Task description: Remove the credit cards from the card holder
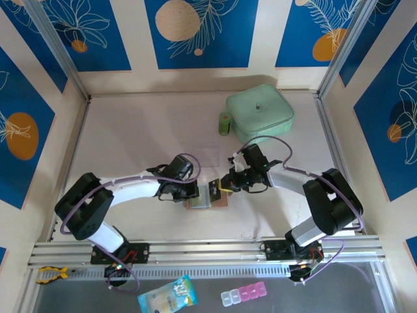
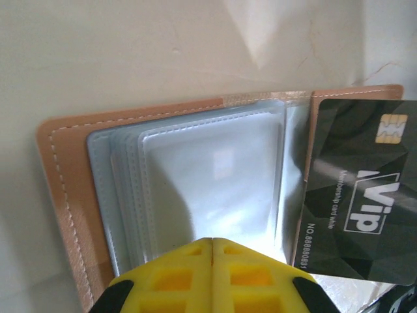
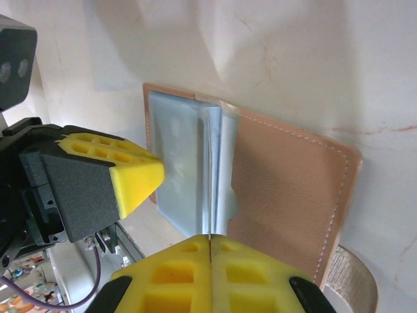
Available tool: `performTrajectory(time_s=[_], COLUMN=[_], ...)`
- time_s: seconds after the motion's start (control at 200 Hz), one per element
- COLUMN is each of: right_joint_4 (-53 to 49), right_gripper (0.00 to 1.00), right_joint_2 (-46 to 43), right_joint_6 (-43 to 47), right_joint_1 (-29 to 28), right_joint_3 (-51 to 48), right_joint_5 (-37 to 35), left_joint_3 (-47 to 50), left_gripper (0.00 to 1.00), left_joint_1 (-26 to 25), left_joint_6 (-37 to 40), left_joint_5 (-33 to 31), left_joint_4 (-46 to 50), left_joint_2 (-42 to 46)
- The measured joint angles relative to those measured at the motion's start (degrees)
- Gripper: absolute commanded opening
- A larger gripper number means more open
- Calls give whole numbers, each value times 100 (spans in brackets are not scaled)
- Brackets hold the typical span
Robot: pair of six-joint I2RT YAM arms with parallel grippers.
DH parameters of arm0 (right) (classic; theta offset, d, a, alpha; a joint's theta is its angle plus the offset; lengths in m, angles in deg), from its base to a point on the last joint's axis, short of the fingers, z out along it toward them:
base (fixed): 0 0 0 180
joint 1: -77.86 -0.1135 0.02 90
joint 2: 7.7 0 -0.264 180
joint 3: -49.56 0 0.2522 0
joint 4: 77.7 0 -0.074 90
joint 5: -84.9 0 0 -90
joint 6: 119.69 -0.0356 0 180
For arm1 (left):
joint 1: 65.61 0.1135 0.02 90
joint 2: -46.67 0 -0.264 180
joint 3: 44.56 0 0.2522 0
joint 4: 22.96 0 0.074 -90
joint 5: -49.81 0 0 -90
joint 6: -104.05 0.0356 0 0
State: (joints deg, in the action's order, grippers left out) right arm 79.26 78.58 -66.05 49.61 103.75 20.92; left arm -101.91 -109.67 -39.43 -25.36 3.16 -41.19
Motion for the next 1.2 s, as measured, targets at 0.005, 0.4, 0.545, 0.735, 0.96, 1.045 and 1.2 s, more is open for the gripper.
performTrajectory(time_s=[0.005, 0.4, 0.545, 0.735, 0.96, 1.045, 1.2], right_joint_4=[-26, -1434, -1923, -2721, -3930, -4398, -5180], right_gripper=[3, 0, 0, 0, 0, 0, 0], right_joint_2=[-11, -173, 205, 1058, 2280, 2715, 3467], right_joint_6=[15, 2234, 3493, 5322, 7012, 7466, 8081], right_joint_1=[4, 275, 387, 334, 179, 122, 52], right_joint_3=[17, 1554, 2396, 3711, 5589, 6238, 7289], right_joint_5=[-7, -640, -748, -984, -1279, -1381, -1412], left_joint_3=[-2, 7, 190, 485, 728, 800, 868], left_gripper=[5, 8, 8, 8, 9, 9, 9], left_joint_1=[0, 291, 540, 785, 979, 1060, 1158], left_joint_6=[0, 146, 153, 155, 205, 249, 284], left_joint_5=[0, -240, -271, -291, -289, -286, -262], left_joint_4=[2, 157, 208, 280, 361, 376, 431], left_joint_2=[4, 782, 1047, 1392, 1711, 1770, 1808])
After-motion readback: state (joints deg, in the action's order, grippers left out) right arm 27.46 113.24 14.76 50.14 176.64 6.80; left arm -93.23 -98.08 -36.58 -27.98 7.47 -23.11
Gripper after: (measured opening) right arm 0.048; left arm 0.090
